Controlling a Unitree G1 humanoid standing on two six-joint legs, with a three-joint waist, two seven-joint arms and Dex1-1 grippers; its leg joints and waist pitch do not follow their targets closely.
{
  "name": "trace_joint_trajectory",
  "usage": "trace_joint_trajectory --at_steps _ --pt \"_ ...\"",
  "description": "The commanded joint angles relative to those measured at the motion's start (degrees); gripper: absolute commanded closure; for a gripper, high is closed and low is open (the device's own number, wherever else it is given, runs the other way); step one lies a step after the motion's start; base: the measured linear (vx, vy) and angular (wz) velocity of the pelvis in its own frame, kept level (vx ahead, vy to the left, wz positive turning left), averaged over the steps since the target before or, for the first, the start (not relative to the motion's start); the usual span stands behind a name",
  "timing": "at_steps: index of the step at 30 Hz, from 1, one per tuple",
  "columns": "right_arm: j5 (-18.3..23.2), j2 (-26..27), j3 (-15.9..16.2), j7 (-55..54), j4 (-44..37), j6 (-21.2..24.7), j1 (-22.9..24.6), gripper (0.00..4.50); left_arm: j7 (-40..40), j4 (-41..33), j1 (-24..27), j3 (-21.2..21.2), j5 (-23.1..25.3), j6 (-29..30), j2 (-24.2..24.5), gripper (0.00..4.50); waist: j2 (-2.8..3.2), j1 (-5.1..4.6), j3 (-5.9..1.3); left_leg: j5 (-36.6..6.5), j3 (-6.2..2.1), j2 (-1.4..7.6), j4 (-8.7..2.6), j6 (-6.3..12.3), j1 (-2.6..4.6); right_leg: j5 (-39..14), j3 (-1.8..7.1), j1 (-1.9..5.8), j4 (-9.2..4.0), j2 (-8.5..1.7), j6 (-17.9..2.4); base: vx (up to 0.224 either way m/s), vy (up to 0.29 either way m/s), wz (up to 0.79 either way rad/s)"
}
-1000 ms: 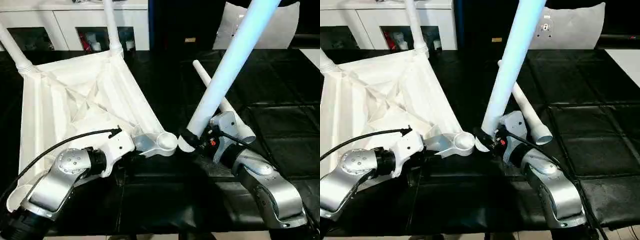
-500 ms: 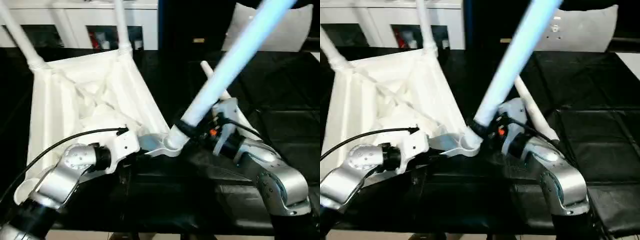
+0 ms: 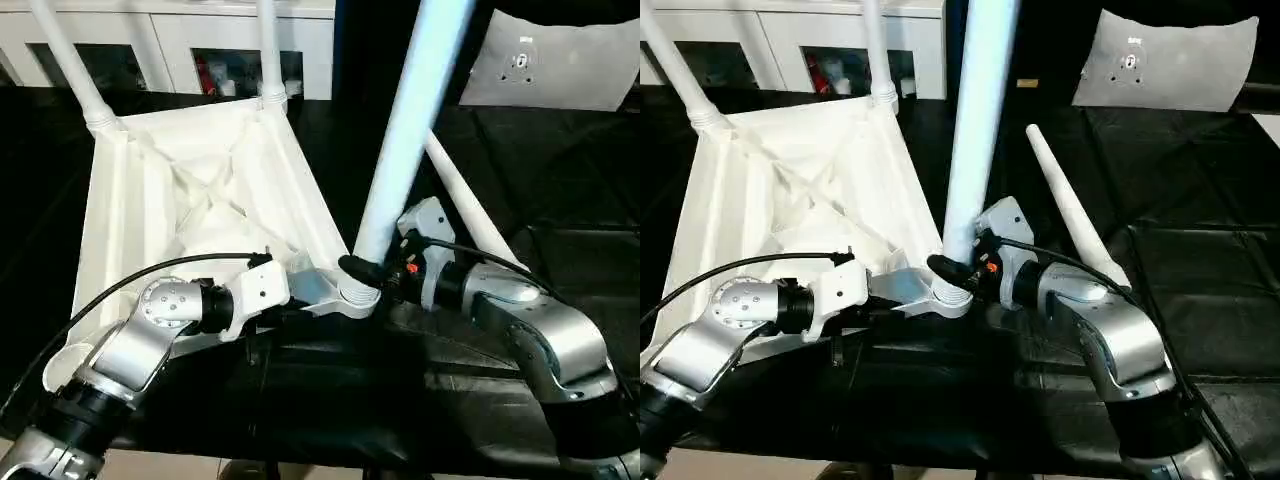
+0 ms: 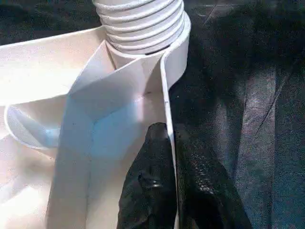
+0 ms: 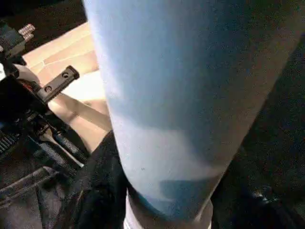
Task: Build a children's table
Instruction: Insert table leg to table base
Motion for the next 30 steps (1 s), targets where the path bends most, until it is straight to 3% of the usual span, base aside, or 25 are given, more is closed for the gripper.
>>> trace_joint_trajectory --at_steps 1,8,13,17,22,24,27,30 --pt "-1.10 -0.98 1.35 0.49 1.22 1.45 0.23 2.58 -3.40 -0.69 -0.29 -2.01 -0.52 -5.19 -1.13 4.50 -1.21 -0.54 -3.06 -7.04 -1.13 4.18 -4.80 2.23 0.76 -15.38 2.69 1.92 -4.34 -4.43 -12.08 0.000 0.000 0.00" --pt "-1.66 -1.61 2.51 1.40 2.29 2.01 1.06 2.58 -2.39 1.27 -0.51 -0.63 -0.66 -6.09 -1.27 4.50 -1.30 -0.32 -3.03 -8.28 -1.10 4.19 -5.08 1.66 0.74 -18.84 2.76 1.79 -4.72 -4.47 -10.67 0.000 0.000 0.00" --pt "-1.25 0.56 1.42 0.63 5.28 0.42 0.66 2.58 -0.80 -2.23 1.52 0.75 -1.91 -1.97 -1.08 4.50 -1.20 -0.75 -3.01 -8.88 -1.30 4.23 -5.24 1.27 0.39 -19.82 2.65 1.79 -4.75 -4.54 -10.57 0.000 0.000 0.00" --pt "0.95 2.67 -1.70 0.23 8.18 -0.87 1.71 2.58 1.80 -4.43 2.79 2.98 -3.68 2.43 -1.81 4.50 -1.03 -1.07 -2.99 -10.10 -1.33 4.24 -5.30 1.03 0.46 -20.36 2.70 1.71 -4.93 -4.40 -10.91 0.000 0.000 0.00" --pt "3.08 3.71 -4.69 0.39 9.84 -1.11 5.50 2.59 3.83 -6.40 5.18 5.79 -6.02 5.57 -3.18 4.50 -0.77 -1.02 -3.16 -8.78 -1.22 4.37 -5.25 1.49 0.42 -15.78 2.67 1.84 -4.59 -4.38 -12.60 0.000 0.000 0.00" --pt "3.00 3.50 -4.55 0.62 9.76 -1.33 6.34 2.60 3.73 -6.81 5.74 5.68 -5.68 5.62 -2.93 4.50 -1.05 -1.09 -3.15 -8.49 -1.16 4.31 -5.28 2.06 0.35 -14.45 2.63 1.91 -4.58 -4.20 -12.79 0.000 0.000 0.00" --pt "2.08 2.72 -3.78 1.45 9.33 -2.95 8.82 2.60 3.27 -8.22 6.92 5.46 -5.05 6.05 -2.17 4.50 -1.01 -0.97 -2.94 -8.60 -1.09 4.33 -5.36 2.48 0.33 -15.26 2.71 1.87 -4.80 -4.32 -12.40 0.000 0.000 0.00" --pt "-0.83 0.50 -1.10 2.44 8.78 -5.56 9.62 2.60 2.24 -8.95 6.87 4.97 -4.34 5.46 -1.26 4.50 -1.02 -0.92 -2.95 -8.00 -1.10 4.32 -5.47 2.72 0.40 -14.06 2.60 1.92 -4.71 -4.16 -12.22 0.000 0.000 0.00"
